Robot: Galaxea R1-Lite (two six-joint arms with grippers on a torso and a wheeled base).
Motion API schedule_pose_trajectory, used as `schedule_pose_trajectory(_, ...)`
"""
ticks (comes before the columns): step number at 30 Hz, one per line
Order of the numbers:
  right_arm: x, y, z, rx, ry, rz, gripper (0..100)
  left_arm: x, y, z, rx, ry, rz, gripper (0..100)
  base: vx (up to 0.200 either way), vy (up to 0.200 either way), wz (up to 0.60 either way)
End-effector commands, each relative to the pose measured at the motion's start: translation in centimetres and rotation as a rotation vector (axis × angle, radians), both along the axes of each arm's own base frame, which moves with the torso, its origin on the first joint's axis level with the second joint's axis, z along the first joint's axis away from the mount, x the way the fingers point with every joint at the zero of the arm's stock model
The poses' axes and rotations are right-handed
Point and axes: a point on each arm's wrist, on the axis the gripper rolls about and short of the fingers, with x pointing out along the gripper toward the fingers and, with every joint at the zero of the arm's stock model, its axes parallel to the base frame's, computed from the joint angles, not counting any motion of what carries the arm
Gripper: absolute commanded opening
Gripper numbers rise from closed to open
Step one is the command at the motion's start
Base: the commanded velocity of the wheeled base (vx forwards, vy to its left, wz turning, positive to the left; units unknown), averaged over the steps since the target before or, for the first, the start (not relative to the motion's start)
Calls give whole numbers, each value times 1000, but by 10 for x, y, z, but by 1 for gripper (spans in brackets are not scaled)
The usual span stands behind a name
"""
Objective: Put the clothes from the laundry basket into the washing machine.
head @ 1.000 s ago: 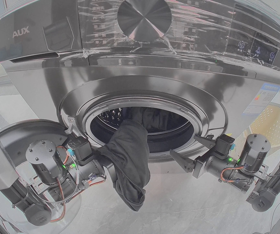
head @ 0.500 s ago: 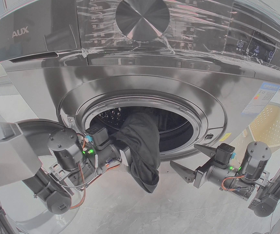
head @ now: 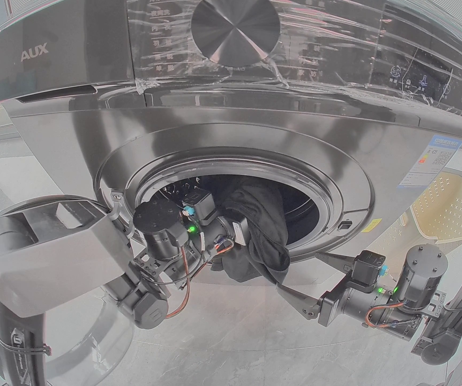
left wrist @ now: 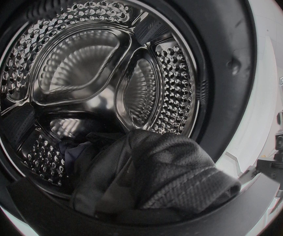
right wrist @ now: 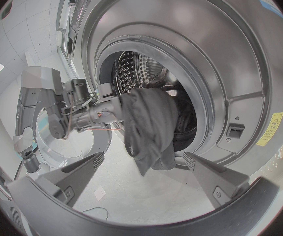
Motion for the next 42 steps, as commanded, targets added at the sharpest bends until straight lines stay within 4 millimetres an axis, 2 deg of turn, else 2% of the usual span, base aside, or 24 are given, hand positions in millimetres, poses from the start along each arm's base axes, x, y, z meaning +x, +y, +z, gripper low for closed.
schedule_pose_trajectory(1,-3,0,0,-2,2,11,100,27,-17,-30,9,16,13,0,0,0,0)
schedule_pose_trajectory(4,-3,0,0,-3,3,11,100,40,-26,-31,-8,-2,20,0,0,0,0)
schedule_pose_trajectory(9,-3,0,0,-3,3,11,100,76,-33,-20,-34,-19,122,0,0,0,0)
schedule_pose_trajectory(11,-3,0,-1,-4,5,11,100,84,-36,-14,-38,-20,136,0,0,0,0)
schedule_pose_trajectory(14,-3,0,-1,-5,6,11,100,96,-33,-8,-40,-25,156,0,0,0,0)
schedule_pose_trajectory(17,-2,1,-2,-8,9,11,100,117,-28,-5,-43,-28,221,0,0,0,0)
schedule_pose_trajectory(21,-2,1,-3,-9,10,11,100,132,-28,3,-85,-59,290,0,0,0,0)
schedule_pose_trajectory(27,-2,1,-3,-9,10,11,100,135,-28,10,-103,-71,311,0,0,0,0)
schedule_pose_trajectory(28,-2,1,-3,-9,10,11,100,134,-27,10,-100,-67,312,100,0,0,0)
schedule_pose_trajectory(33,-2,1,-3,-8,9,9,100,127,-24,6,-76,-14,356,100,0,0,0)
schedule_pose_trajectory(35,-2,1,-3,-9,10,9,100,112,-20,12,-20,57,359,100,0,0,0)
schedule_pose_trajectory(38,-2,1,-3,-8,9,9,100,105,-19,5,25,113,352,100,0,0,0)
schedule_pose_trajectory(42,-2,1,-3,-8,9,11,100,93,-20,-18,121,213,324,100,0,0,0)
